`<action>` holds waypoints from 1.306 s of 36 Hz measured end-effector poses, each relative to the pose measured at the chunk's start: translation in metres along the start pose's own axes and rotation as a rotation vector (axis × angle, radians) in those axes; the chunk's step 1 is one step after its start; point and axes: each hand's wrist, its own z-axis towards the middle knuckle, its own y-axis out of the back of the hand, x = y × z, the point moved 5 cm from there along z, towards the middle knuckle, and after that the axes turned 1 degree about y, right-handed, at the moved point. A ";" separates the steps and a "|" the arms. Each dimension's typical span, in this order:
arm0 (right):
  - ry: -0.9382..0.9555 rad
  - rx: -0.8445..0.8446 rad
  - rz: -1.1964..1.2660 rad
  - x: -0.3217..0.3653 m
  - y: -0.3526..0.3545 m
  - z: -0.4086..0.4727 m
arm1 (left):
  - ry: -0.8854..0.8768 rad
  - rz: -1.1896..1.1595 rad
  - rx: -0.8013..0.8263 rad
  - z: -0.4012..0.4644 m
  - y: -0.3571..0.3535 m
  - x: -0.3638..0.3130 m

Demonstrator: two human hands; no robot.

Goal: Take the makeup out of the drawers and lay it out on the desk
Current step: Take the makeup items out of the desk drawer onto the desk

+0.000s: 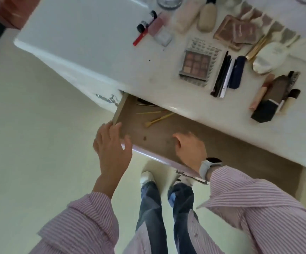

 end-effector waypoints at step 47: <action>0.308 0.030 -0.384 0.057 -0.056 0.088 | -0.124 0.019 -0.205 0.012 -0.033 0.032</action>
